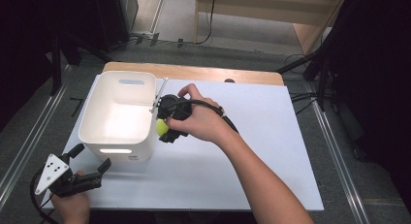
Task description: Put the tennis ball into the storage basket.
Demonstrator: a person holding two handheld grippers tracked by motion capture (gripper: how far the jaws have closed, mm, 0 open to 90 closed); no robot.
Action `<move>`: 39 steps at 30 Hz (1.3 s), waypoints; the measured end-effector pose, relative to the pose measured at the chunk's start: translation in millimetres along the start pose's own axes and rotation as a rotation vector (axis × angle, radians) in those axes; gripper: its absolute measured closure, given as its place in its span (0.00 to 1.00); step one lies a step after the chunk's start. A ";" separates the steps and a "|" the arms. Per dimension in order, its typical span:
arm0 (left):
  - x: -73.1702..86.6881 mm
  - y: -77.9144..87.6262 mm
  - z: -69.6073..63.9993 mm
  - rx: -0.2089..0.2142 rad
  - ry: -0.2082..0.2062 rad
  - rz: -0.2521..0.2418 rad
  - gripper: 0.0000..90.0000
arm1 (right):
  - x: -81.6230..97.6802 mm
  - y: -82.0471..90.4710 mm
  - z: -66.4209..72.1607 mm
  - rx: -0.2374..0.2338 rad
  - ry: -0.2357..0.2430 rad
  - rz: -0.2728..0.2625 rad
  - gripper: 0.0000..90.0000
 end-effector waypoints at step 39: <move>-0.5 -0.6 0.1 0.004 0.003 -0.003 0.00 | -60.2 4.4 7.2 -0.020 0.038 -0.053 0.26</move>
Point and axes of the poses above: each handheld gripper's, and its own axes: y roughly backward along the jaws, x roughly out of its underside, z roughly to its left, the point moved 9 cm from there along -y, roughly forward along the jaws, and after that the axes turned 8 degrees about x, right-handed, at the moved point
